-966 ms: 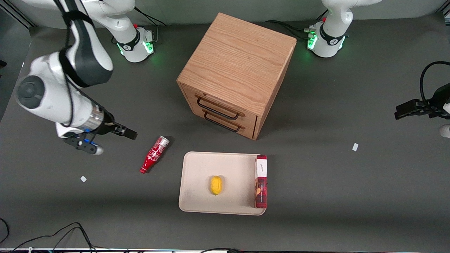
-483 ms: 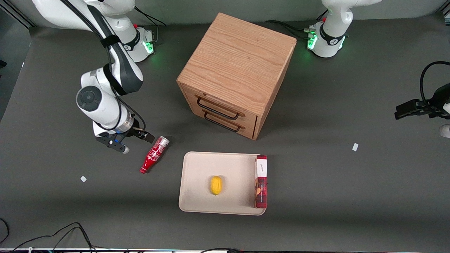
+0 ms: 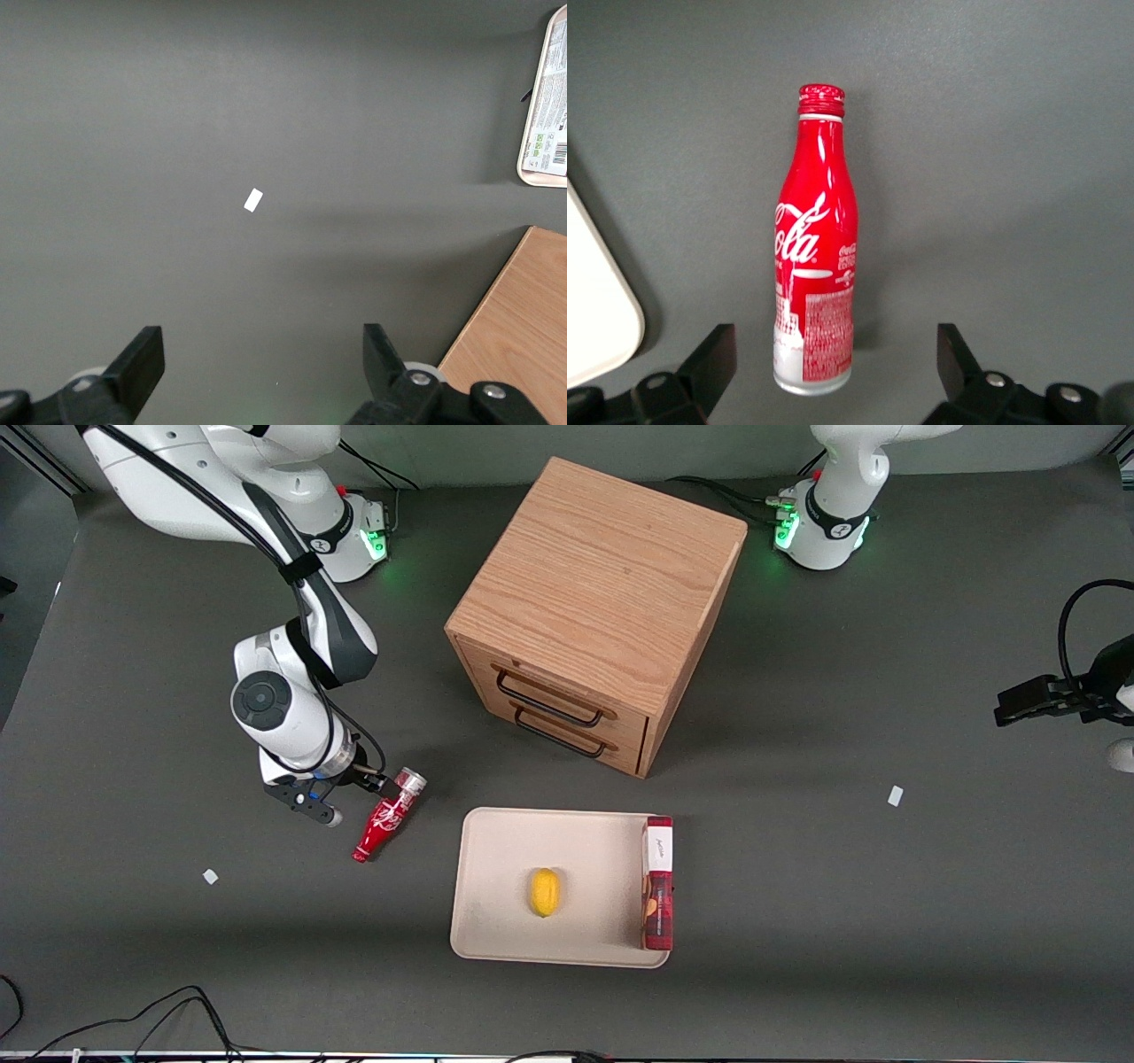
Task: Place coke bottle on tray
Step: 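Close the right gripper around the bottle's body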
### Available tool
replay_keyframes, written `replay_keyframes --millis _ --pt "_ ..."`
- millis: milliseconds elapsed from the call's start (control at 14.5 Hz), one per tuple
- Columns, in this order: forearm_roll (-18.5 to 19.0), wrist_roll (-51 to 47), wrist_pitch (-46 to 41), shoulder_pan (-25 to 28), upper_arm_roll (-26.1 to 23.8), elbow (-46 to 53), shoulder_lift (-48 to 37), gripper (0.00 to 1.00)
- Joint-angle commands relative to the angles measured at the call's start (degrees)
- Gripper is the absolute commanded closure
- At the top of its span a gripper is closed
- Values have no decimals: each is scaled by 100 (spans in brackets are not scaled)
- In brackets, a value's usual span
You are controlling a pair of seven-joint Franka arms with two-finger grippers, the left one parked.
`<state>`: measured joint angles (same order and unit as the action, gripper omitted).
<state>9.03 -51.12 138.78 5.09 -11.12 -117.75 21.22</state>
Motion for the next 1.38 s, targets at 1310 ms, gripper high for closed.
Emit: replay_keyframes --millis 1310 --pt "653 -759 791 36 -22 577 1227 0"
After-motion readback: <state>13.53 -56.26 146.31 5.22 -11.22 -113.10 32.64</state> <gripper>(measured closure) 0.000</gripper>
